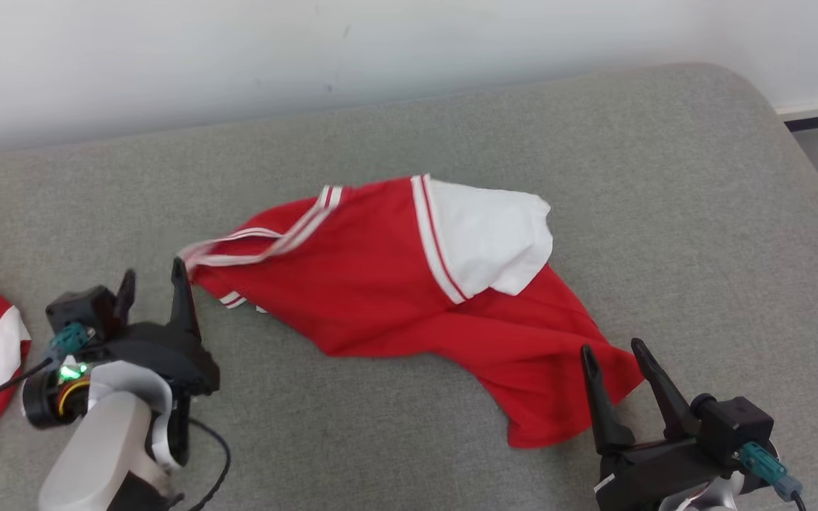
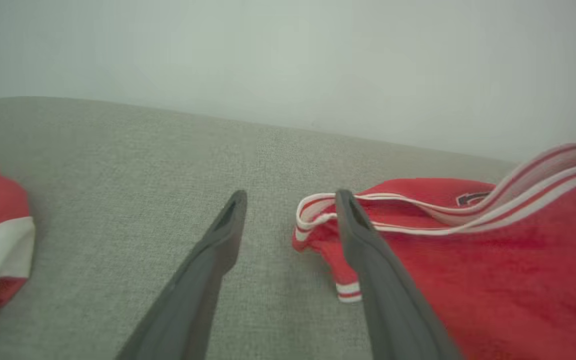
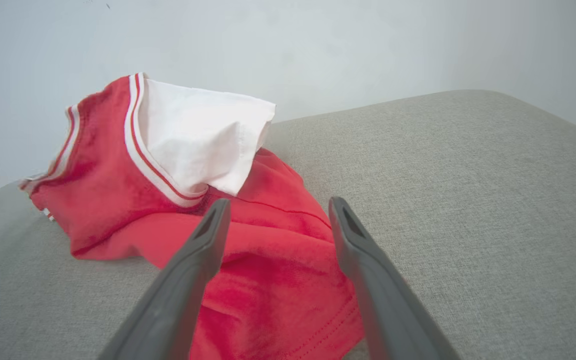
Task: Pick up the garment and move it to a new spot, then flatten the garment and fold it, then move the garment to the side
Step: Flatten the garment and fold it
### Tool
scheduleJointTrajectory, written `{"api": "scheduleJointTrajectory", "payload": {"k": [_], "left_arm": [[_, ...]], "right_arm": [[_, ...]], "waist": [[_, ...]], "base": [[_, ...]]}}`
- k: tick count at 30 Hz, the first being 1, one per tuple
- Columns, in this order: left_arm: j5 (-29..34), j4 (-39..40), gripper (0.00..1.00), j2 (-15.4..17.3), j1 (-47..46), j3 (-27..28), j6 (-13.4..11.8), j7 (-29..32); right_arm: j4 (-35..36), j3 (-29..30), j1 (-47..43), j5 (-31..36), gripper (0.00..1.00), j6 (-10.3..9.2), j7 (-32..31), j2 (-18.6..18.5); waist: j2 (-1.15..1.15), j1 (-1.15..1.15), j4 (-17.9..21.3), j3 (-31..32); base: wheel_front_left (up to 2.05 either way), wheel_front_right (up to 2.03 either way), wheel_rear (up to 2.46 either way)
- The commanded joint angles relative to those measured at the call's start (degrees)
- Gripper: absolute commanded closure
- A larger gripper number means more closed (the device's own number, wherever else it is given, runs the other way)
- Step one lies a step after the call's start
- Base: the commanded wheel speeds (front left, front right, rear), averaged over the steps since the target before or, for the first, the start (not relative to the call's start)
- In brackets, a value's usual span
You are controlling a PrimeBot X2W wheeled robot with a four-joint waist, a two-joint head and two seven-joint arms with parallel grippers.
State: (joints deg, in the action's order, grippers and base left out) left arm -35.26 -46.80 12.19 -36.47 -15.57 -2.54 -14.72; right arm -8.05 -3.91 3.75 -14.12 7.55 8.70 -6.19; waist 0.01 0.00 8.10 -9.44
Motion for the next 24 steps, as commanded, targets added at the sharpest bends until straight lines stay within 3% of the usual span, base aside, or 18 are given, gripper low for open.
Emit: {"api": "scheduleJointTrajectory", "payload": {"k": [1, 6, 9, 15, 24], "left_arm": [[0.0, -0.7, 0.0, 0.4, 0.8, 0.1, -0.5, 0.3], [0.5, -2.1, 0.0, 1.8, 1.1, 0.7, -4.5, 2.0], [1.2, 0.6, 0.0, 1.4, 0.7, -0.2, -5.4, 2.4], [5.6, 9.0, 0.0, 0.5, -3.7, -7.4, -1.5, 8.0], [10.4, 15.4, 0.0, -2.2, -13.4, -18.9, 4.0, 24.8]], "right_arm": [[0.1, -0.1, -0.4, -0.2, 0.0, -0.13, 0.0, -0.2], [0.2, 0.1, -1.0, -0.5, 0.0, -0.13, -0.3, -0.3], [0.3, 0.3, -1.5, -0.5, 0.0, -0.13, -0.4, -0.4], [0.6, 0.2, -1.4, -0.7, 0.0, -0.13, -0.5, -0.3], [-0.1, -0.5, -0.6, -1.1, 0.0, -0.13, 0.4, 0.6]], "waist": [[-0.01, 0.0, -0.1, 0.2], [-0.01, 0.0, -0.3, 1.1], [-0.01, 0.0, -0.6, 1.4], [-0.01, 0.0, -0.5, 1.6], [-0.01, 0.0, 3.8, 0.6]], "base": [[0.0, 0.0, 0.0], [0.0, 0.0, 0.0], [0.0, 0.0, 0.0], [0.0, 0.0, 0.0], [0.0, 0.0, 0.0]]}}
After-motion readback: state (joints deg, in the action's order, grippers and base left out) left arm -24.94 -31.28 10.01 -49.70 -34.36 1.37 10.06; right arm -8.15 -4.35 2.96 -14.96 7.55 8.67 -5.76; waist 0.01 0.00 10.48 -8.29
